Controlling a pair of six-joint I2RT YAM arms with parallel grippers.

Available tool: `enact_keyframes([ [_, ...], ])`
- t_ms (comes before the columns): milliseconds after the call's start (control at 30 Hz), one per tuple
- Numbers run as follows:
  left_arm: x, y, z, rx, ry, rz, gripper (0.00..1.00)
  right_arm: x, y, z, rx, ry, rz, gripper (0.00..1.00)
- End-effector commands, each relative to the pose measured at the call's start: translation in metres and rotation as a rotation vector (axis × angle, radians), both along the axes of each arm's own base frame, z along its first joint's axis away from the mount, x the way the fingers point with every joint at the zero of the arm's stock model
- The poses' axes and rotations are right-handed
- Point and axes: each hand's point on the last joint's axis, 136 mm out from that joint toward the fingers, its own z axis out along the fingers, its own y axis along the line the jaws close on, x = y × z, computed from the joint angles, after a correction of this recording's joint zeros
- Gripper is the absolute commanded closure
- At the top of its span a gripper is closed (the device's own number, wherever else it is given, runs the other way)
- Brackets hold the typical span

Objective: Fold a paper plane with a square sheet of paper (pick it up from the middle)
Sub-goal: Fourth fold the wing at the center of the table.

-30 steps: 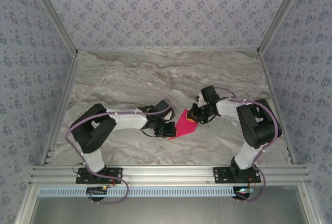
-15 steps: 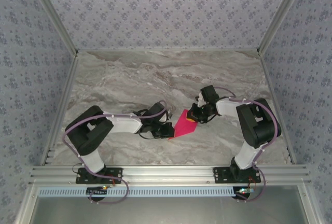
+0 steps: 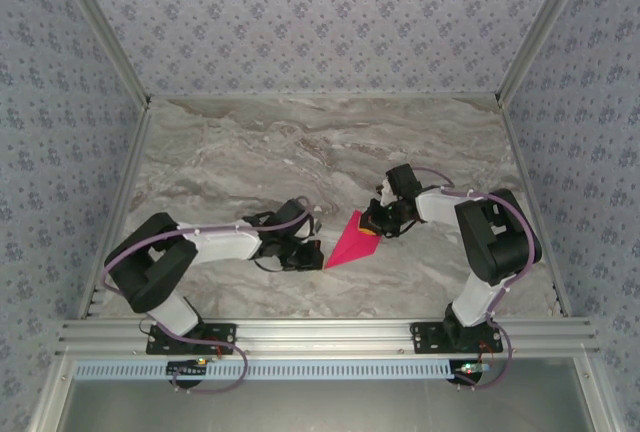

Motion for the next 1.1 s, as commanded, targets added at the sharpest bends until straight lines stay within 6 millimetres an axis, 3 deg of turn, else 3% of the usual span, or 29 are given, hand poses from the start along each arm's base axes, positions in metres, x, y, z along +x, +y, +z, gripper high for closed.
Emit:
enact_keyframes([
  [0,0.029,-0.029,0.043,-0.123,-0.131,-0.007,1.0,-0.04,-0.048,-0.062,-0.288,0.161,-0.034,1.0],
  [133,0.04,-0.041,0.034,-0.116,-0.112,0.017,1.0,-0.038,-0.047,-0.061,-0.284,0.159,-0.032,1.0],
  [233,0.038,-0.042,0.015,-0.081,-0.057,0.018,1.0,-0.037,-0.045,-0.06,-0.279,0.155,-0.028,1.0],
  [633,0.02,-0.022,-0.027,0.042,0.037,0.021,1.0,-0.03,-0.035,-0.052,-0.226,0.123,-0.016,1.0],
  [733,0.016,-0.017,-0.035,0.079,0.047,0.019,1.0,-0.016,-0.021,-0.034,-0.151,0.056,-0.006,1.0],
  [867,0.013,-0.005,-0.045,0.15,0.059,0.017,1.0,0.005,0.006,0.019,-0.011,-0.154,0.123,1.0],
  [967,0.012,-0.001,-0.047,0.172,0.055,0.017,1.0,0.003,0.018,0.044,0.025,-0.255,0.182,1.0],
  [1067,0.013,0.001,-0.047,0.183,0.051,0.024,1.0,-0.01,0.03,0.046,0.052,-0.277,0.219,1.0],
])
